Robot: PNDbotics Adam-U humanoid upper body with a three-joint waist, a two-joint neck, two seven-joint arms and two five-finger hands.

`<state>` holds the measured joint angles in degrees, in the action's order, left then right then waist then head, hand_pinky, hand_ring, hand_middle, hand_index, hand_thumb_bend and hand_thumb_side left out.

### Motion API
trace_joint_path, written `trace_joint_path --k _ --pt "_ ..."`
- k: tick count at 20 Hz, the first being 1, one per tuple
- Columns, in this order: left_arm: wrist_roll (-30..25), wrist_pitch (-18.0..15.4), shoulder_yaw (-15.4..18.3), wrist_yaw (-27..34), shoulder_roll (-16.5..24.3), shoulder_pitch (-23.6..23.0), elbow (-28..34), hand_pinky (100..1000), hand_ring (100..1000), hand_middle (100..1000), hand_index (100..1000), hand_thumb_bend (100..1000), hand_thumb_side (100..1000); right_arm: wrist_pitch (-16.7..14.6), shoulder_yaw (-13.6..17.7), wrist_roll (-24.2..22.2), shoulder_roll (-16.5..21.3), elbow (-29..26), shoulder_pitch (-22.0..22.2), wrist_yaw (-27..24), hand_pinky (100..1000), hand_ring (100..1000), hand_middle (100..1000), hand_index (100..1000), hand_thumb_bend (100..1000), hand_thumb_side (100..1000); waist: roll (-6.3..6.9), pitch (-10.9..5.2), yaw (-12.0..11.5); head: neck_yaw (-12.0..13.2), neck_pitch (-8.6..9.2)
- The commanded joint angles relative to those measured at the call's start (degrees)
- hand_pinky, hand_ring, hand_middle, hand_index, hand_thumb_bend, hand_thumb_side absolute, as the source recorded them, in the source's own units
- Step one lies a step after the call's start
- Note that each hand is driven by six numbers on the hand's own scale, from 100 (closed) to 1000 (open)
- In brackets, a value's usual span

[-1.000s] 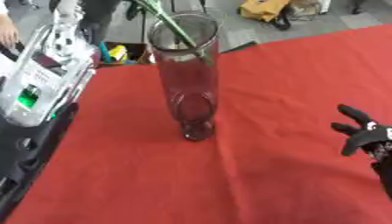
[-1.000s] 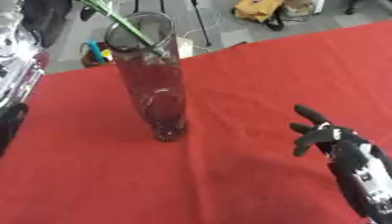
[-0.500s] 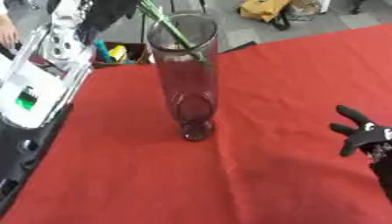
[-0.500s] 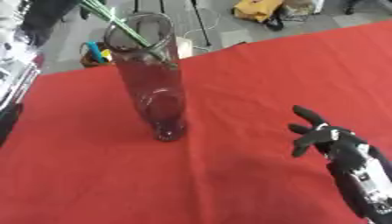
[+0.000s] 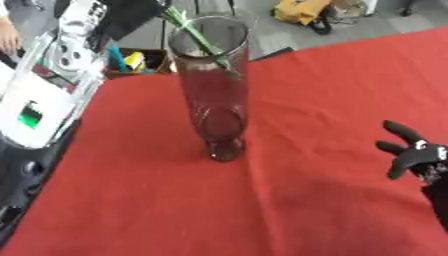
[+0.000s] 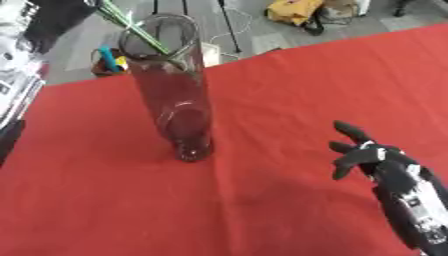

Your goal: Arrange flowers into the vase.

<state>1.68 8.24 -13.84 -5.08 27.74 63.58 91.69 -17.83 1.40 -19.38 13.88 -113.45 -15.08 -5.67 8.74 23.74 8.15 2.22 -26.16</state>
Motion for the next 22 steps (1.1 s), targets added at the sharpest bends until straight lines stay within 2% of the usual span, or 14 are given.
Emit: trace_joint_path --k 1,6,11,22 --pt "-1.14 -0.49 1.12 -1.20 2.04 0.91 0.79 363 565 614 662 100 587 0.24 0.18 -0.06 0.19 -1.14 -0.19 0.42 906 1000 482 666 100 910 -0.47 -1.08 -0.13 -0.10 0.32" --pt "-3.87 -0.89 1.15 -2.71 2.12 0.86 0.73 390 599 658 696 100 575 0.34 0.09 -0.20 0.16 -1.14 -0.15 0.48 907 1000 481 666 100 911 -0.46 -1.11 -0.24 -0.11 0.32" --pt "-5.00 -1.16 1.26 -3.66 2.21 0.80 0.79 434 668 745 761 100 571 0.49 0.08 -0.24 0.16 -1.14 -0.20 0.47 907 1000 481 666 100 912 -0.36 -1.15 -0.26 -0.12 0.37" --pt "-9.91 -2.34 1.29 -5.69 2.80 0.89 0.78 521 748 796 836 100 627 0.92 -0.04 -0.59 0.09 -1.14 -0.07 0.76 910 1000 480 666 100 912 -0.02 -1.15 -0.14 -0.16 0.30"
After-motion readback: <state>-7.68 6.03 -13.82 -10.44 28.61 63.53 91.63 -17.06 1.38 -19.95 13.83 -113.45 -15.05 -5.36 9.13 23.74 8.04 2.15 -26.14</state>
